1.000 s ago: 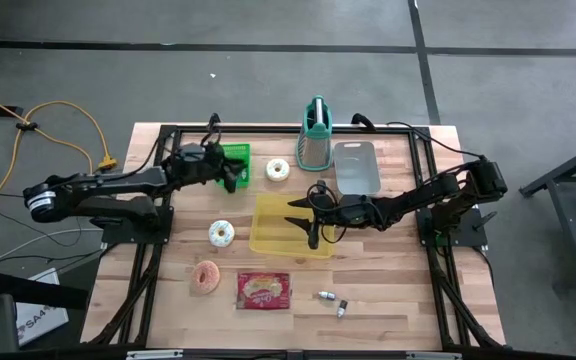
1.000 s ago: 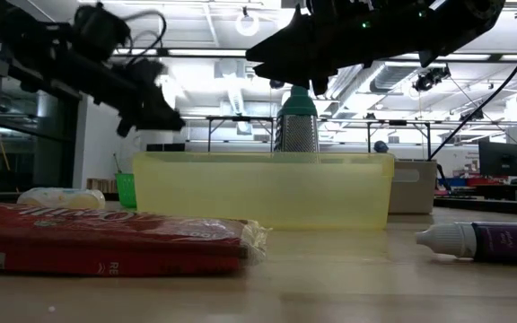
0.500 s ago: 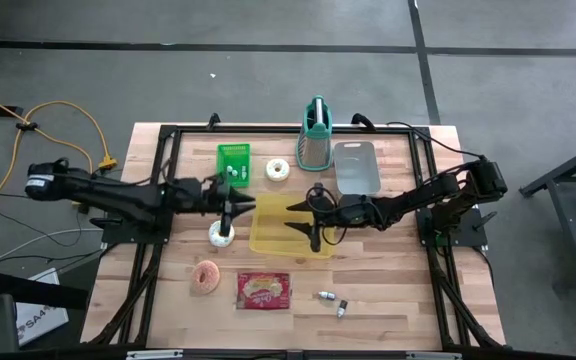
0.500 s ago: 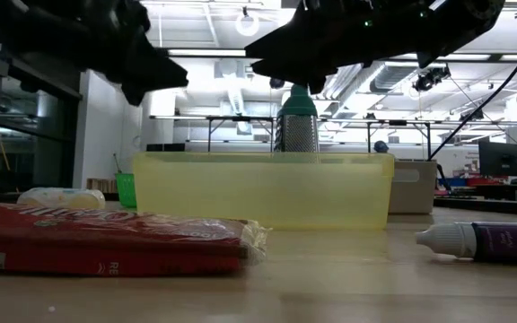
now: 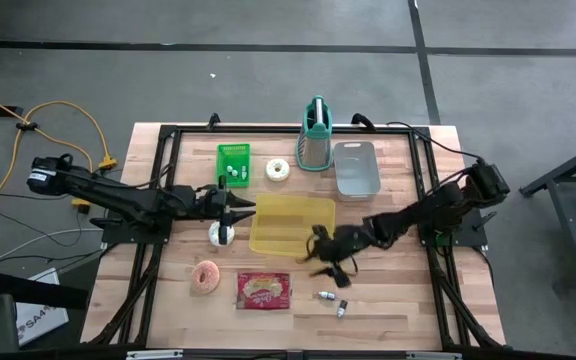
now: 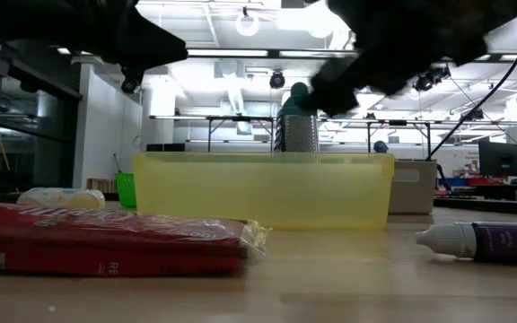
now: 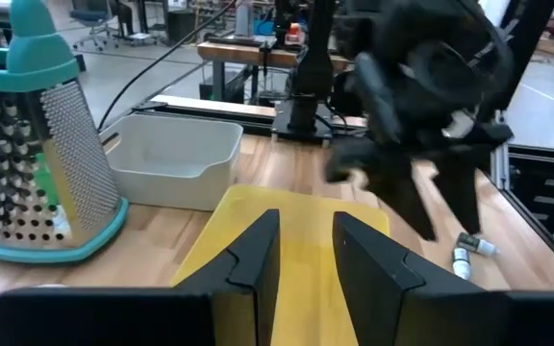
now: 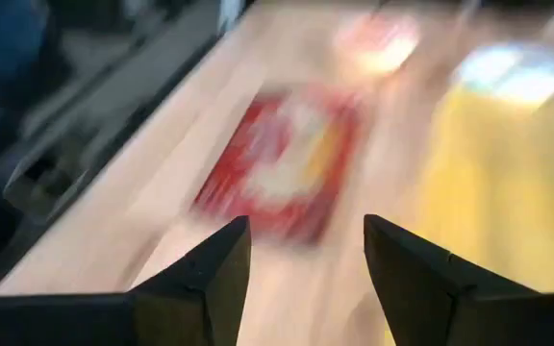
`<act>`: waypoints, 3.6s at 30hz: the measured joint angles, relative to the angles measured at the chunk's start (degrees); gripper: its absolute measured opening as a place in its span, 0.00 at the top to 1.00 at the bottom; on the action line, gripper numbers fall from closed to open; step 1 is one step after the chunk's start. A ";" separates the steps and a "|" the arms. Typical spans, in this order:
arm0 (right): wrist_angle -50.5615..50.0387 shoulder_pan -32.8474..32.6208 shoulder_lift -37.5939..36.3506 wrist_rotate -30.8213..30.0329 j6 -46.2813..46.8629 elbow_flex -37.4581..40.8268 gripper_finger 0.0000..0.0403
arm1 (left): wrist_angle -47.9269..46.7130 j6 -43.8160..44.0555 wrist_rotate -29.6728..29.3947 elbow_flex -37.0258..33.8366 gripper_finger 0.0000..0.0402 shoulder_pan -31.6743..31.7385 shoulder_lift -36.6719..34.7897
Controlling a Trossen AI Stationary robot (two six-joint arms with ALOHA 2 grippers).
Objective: Pick & Place Food Item
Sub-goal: Put the purple food coloring bottle into the green bin
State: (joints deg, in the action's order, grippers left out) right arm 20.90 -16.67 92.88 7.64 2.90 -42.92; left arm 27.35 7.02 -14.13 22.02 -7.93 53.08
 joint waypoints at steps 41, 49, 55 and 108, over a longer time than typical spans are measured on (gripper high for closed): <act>-31.13 -23.93 2.95 -33.71 35.38 -10.91 0.53 | 0.13 6.94 -1.29 0.02 0.76 -0.55 0.15; -27.47 -25.02 7.67 -32.96 37.63 -10.88 0.53 | 0.12 7.06 -1.29 0.02 0.76 -0.56 0.15; -28.32 -25.37 9.20 -34.71 39.09 -10.91 0.53 | 0.12 7.48 -1.29 0.02 0.76 -0.56 0.15; -25.59 -26.09 15.23 -32.55 40.36 -10.93 0.81 | 0.10 8.01 -1.07 0.02 0.76 -0.63 0.16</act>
State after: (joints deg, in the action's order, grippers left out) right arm -4.69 -42.76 108.12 -24.91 43.27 -53.84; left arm 27.44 15.03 -15.20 22.04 -8.56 53.24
